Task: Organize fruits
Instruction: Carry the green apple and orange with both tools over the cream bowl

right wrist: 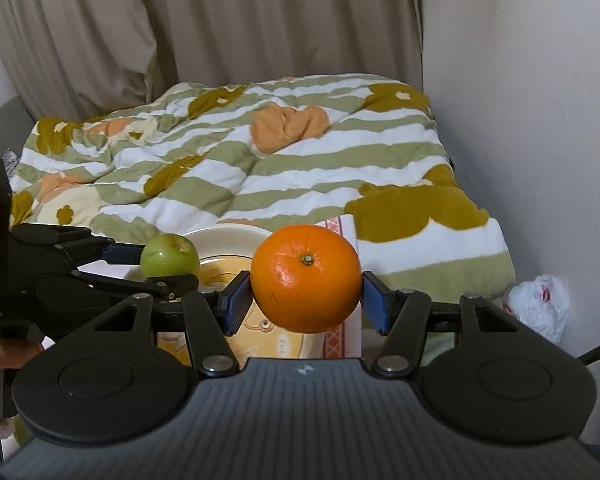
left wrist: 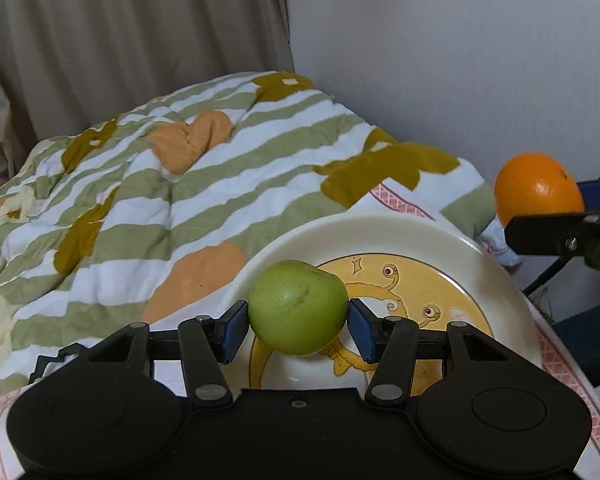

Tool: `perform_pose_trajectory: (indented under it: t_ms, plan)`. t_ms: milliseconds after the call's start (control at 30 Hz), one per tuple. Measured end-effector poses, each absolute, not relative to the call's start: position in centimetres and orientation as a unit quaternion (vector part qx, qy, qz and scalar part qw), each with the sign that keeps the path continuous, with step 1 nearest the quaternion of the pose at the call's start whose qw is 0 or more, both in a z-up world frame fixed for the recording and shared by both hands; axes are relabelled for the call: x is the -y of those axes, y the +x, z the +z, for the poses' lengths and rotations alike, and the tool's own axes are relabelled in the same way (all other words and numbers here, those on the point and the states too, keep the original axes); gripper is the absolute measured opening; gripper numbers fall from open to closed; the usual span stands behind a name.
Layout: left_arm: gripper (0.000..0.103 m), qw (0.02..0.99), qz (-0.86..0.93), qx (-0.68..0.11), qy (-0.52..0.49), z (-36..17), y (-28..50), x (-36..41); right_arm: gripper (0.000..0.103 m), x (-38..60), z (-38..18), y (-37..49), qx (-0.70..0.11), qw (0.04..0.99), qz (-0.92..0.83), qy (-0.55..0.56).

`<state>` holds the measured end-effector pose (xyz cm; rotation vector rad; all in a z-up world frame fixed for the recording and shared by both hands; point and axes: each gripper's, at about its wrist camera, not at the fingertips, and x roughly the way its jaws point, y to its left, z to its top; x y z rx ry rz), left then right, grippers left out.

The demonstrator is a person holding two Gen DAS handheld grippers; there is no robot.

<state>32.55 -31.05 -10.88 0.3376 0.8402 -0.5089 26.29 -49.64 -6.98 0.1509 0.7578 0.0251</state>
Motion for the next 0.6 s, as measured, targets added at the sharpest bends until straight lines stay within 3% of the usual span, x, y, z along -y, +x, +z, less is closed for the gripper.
perform_pose_trajectory:
  t_ms: [100, 133, 200, 233, 600]
  plan:
    - [0.063, 0.865, -0.243, -0.405, 0.171, -11.4, 32.9, 31.6, 0.074, 50.0, -7.3, 26.7, -0.372, 0.925, 0.007, 0.077]
    - [0.078, 0.867, -0.241, -0.400, 0.176, -11.3, 32.8, 31.7, 0.074, 50.1, -7.3, 26.8, -0.373, 0.924, 0.006, 0.078]
    - [0.098, 0.872, -0.248, -0.383, 0.176, -10.7, 32.3, 31.6, 0.074, 50.3, -7.2, 26.9, -0.373, 0.925, 0.005, 0.079]
    - [0.102, 0.877, -0.245, -0.372, 0.179, -10.2, 32.0, 31.5, 0.074, 50.4, -7.1, 26.9, -0.372, 0.925, 0.005, 0.078]
    - [0.102, 0.880, -0.234, -0.377, 0.170, -7.8, 29.1, 29.0, 0.074, 49.4, -7.2, 27.8, -0.381, 0.923, 0.037, 0.051]
